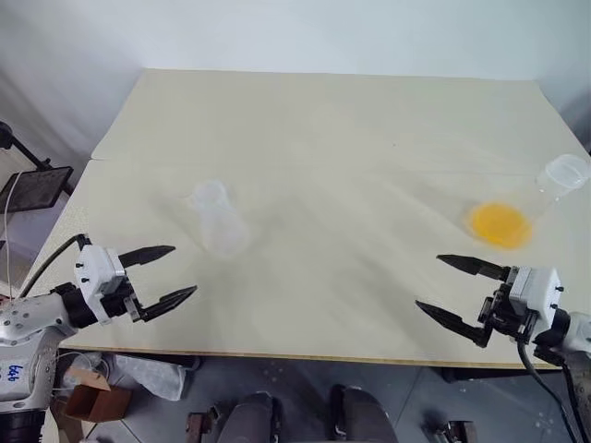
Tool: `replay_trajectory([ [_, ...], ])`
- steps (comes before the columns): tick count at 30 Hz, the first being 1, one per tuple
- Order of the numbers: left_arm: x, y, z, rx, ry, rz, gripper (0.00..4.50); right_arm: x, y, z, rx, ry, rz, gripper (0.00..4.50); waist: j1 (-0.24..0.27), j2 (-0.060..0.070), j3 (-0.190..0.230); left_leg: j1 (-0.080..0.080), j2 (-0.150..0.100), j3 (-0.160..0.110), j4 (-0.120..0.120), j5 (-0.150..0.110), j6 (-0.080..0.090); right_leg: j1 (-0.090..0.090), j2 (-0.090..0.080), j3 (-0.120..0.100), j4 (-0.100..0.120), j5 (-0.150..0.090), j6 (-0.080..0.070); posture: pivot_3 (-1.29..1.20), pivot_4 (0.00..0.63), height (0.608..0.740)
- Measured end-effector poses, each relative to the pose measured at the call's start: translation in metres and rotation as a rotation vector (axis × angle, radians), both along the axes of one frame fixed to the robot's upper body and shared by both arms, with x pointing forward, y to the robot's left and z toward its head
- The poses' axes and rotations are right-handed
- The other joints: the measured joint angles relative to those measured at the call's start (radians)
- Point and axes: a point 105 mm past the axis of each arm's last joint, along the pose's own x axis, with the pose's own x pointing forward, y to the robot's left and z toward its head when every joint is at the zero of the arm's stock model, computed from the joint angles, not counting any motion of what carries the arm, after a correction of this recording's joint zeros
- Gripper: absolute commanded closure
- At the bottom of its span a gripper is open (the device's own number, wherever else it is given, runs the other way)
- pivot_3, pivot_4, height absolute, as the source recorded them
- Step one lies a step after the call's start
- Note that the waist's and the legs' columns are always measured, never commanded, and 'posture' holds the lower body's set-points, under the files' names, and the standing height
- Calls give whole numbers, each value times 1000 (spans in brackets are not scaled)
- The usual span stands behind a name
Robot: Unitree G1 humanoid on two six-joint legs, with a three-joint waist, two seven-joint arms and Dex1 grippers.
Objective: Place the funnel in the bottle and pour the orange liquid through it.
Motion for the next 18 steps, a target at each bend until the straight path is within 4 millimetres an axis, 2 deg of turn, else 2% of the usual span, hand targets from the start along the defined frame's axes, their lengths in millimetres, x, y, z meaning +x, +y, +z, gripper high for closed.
replay_trajectory([
  [8,-4,5,4,-60,25,29,0,5,7,2,2,-13,22,30,5,0,0,0,0,0,0,0,0,0,0,0,0,0,0,0,150,740],
  [13,-15,23,1,-128,51,110,0,16,26,8,68,-18,63,30,-4,0,0,0,1,0,0,0,0,0,0,0,0,0,0,0,150,740],
  [18,-23,53,-8,-223,44,268,0,25,63,23,163,-48,151,30,-9,0,0,0,1,0,0,0,0,-1,0,0,1,0,0,0,150,740],
])
